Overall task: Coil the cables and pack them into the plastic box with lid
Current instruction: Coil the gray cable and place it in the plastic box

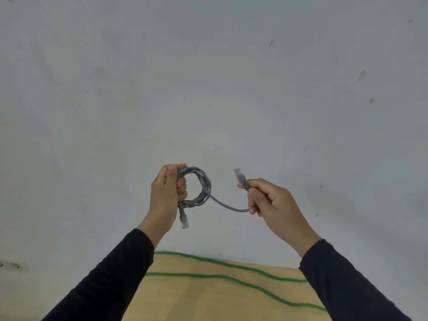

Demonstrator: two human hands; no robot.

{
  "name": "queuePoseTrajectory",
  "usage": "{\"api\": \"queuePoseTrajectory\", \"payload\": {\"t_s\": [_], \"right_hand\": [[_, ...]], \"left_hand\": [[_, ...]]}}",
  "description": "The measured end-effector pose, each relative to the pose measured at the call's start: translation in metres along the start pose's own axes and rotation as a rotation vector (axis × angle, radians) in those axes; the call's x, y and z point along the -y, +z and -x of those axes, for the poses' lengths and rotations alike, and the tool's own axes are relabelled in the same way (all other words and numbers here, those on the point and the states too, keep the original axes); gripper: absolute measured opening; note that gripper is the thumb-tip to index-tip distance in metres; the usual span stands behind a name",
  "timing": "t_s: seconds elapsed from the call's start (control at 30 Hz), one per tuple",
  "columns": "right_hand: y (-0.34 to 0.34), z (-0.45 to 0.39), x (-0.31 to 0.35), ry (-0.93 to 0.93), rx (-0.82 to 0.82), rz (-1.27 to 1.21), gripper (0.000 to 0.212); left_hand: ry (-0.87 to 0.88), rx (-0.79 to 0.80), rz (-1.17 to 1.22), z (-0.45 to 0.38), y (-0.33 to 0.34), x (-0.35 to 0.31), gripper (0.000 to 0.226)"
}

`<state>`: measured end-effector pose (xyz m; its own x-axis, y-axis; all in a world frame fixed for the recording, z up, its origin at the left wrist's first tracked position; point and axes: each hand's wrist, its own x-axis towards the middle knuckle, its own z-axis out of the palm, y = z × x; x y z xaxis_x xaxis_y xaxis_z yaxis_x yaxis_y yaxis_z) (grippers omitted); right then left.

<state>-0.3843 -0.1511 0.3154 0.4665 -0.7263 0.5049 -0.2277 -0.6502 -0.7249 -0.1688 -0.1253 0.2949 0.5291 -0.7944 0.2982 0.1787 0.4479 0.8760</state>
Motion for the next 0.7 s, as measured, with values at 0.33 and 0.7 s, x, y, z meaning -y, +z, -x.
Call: {"api": "queuePoseTrajectory", "payload": {"t_s": [0.33, 0.7], "right_hand": [[0.002, -0.015, -0.006, -0.003, 0.090, 0.148, 0.032], [0.036, -0.003, 0.005, 0.032, -0.138, -0.290, 0.022]], "left_hand": [[-0.039, 0.271, 0.092, 0.027, 0.037, -0.004, 0.030], [-0.082, 0.092, 0.122, 0.033, 0.052, 0.002, 0.032]]}}
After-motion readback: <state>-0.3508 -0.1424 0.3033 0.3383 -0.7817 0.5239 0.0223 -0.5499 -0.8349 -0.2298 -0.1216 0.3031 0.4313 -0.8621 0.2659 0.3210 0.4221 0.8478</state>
